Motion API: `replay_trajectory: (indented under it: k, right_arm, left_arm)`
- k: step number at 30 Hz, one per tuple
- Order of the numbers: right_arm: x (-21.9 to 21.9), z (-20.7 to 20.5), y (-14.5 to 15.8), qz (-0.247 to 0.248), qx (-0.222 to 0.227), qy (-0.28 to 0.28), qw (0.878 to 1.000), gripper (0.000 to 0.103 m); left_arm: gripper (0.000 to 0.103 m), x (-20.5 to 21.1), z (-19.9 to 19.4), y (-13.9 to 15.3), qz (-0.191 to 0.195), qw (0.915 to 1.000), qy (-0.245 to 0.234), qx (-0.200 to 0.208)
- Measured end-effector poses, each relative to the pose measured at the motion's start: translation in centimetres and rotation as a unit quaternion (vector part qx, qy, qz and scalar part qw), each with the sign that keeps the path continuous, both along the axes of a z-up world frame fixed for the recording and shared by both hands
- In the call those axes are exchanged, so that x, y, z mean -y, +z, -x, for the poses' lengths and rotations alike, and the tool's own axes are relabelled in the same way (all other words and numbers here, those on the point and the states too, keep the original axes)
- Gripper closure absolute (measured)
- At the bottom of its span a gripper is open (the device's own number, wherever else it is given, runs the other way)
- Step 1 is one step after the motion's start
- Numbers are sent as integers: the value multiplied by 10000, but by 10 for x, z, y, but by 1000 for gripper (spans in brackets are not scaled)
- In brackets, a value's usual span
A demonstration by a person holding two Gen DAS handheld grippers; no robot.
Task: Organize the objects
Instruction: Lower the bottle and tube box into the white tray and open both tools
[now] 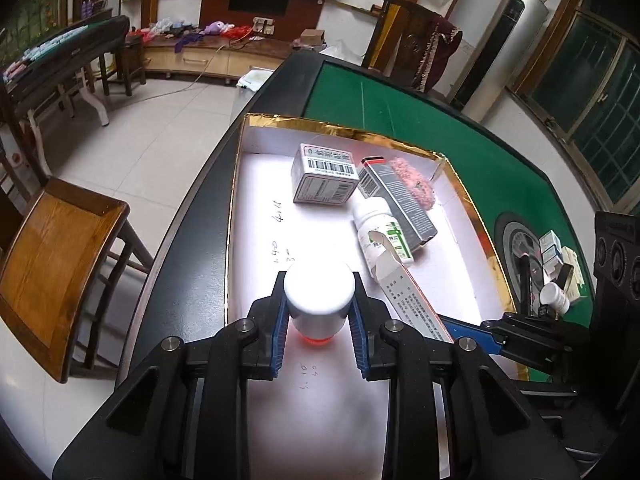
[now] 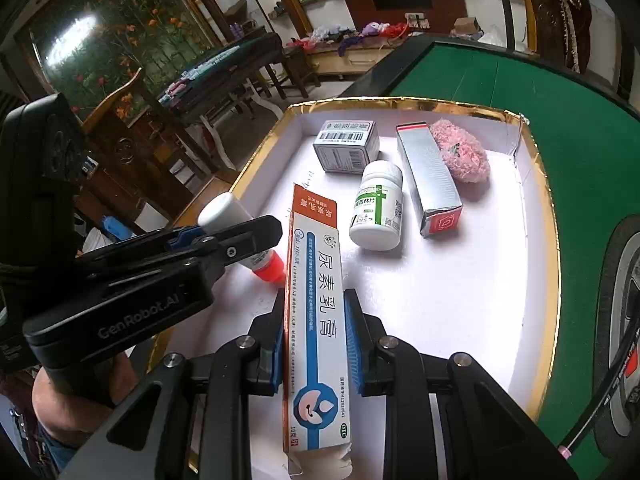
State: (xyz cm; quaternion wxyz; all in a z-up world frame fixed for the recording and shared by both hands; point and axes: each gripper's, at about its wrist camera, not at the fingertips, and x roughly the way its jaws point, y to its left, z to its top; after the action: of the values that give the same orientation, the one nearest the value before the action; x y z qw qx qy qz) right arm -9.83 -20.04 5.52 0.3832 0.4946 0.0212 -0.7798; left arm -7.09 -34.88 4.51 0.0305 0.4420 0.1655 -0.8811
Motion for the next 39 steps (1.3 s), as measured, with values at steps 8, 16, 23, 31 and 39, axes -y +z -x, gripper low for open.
replay_trajectory:
  k: [8, 16, 23, 31, 39]
  right_arm:
    - [7, 15, -9, -23, 196, -101, 9998, 79]
    - [13, 22, -13, -53, 248, -95, 9996, 79]
    - [16, 24, -13, -106, 234, -98, 9996, 79]
    - [12, 30, -14, -129, 289, -118, 9994, 78]
    - [12, 35, -18, 50, 525, -180, 9984, 78]
  left_arm:
    - [76, 6, 2, -2, -90, 9999, 100, 101]
    - [76, 10, 4, -4, -208, 9996, 163, 134]
    - [76, 14, 5, -7, -411, 9987, 246, 165]
    - [64, 14, 5, -5, -539, 9982, 254, 103]
    - [64, 20, 0, 1, -630, 9971, 417, -25]
